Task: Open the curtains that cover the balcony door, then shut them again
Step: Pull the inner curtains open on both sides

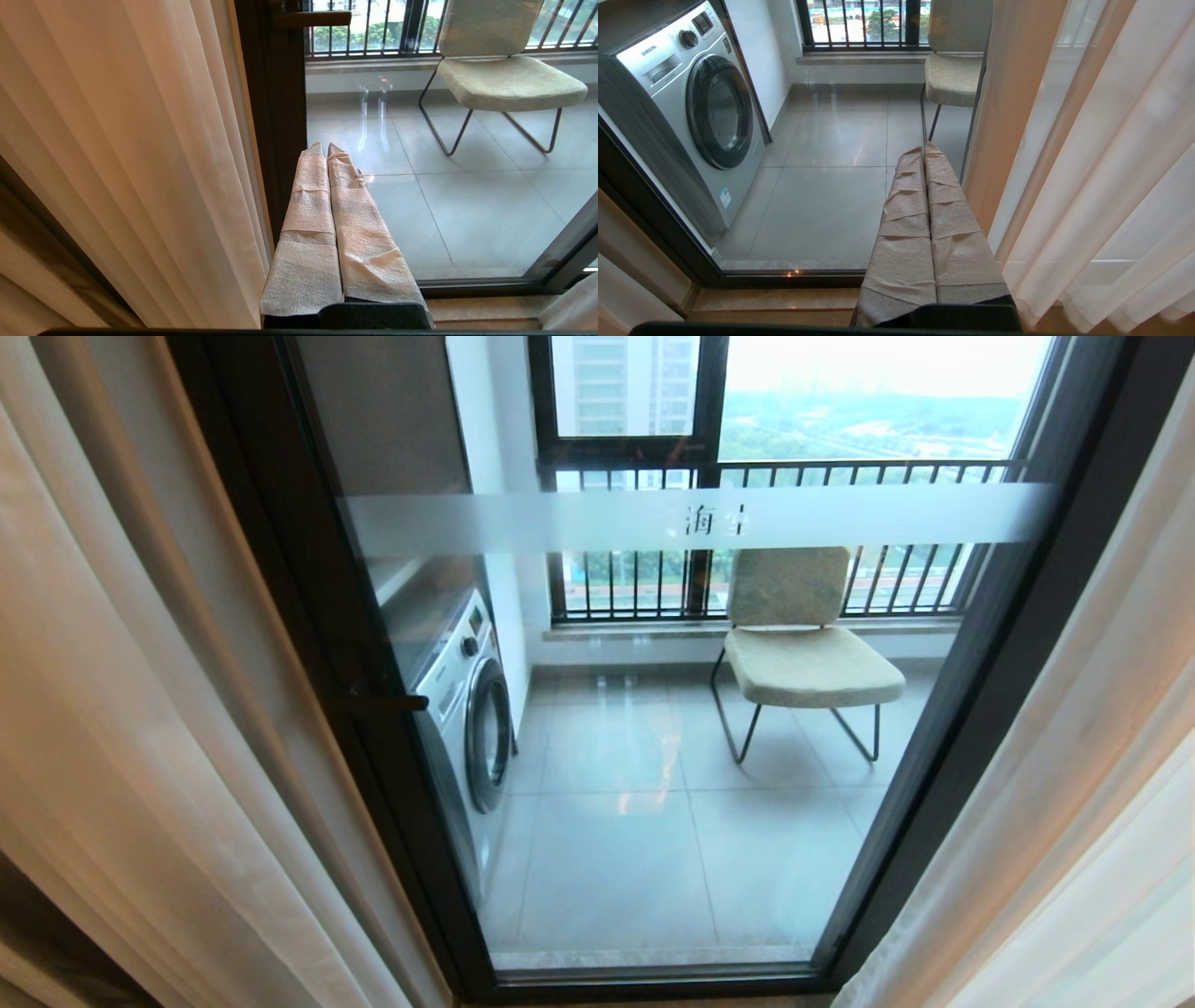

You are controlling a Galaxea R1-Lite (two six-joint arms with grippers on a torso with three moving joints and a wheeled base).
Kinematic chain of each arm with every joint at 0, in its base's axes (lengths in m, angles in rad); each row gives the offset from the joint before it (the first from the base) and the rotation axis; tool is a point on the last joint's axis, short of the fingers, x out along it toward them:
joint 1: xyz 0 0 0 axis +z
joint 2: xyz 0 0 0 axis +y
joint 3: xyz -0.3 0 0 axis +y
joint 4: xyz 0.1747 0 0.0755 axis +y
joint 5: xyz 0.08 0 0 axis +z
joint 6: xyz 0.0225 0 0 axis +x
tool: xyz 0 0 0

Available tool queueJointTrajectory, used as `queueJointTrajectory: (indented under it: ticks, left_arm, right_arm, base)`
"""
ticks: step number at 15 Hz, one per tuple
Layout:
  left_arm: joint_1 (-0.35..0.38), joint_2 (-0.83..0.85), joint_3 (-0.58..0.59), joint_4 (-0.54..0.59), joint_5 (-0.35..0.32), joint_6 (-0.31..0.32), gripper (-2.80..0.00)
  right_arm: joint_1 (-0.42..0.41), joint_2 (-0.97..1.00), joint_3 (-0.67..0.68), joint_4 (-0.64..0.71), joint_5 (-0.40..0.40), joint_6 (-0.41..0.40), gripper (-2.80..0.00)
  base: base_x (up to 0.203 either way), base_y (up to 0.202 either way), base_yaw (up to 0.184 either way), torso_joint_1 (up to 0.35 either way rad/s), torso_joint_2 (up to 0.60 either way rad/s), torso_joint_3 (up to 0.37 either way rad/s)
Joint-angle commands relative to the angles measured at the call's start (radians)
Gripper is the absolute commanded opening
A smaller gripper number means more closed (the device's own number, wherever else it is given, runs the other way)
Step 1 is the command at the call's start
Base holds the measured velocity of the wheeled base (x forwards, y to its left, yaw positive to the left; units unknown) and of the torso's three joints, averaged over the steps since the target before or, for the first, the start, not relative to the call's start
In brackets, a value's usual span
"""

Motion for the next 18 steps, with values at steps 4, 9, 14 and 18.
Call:
queueJointTrajectory:
  ticks: [4, 9, 14, 18]
  left_arm:
    - [0.0, -0.002, 0.001, -0.002, 0.0, 0.0, -2.8]
    - [0.0, -0.002, 0.001, 0.0, 0.0, 0.0, -2.8]
    - [0.0, -0.002, 0.001, -0.001, 0.0, 0.0, -2.8]
    - [0.0, -0.002, 0.001, -0.002, 0.0, 0.0, -2.8]
  right_arm:
    - [0.0, 0.002, 0.0, 0.0, 0.0, 0.0, -2.8]
    - [0.0, 0.002, 0.0, 0.0, 0.0, 0.0, -2.8]
    - [0.0, 0.002, 0.0, 0.0, 0.0, 0.0, -2.8]
    - [0.0, 0.002, 0.0, 0.0, 0.0, 0.0, -2.8]
  base:
    - [0.001, -0.088, 0.01, 0.003, 0.0, 0.001]
    - [0.0, -0.192, 0.0, 0.005, 0.0, 0.003]
    - [0.0, -0.19, 0.003, 0.002, 0.0, 0.003]
    - [0.0, -0.189, 0.003, 0.004, 0.0, 0.005]
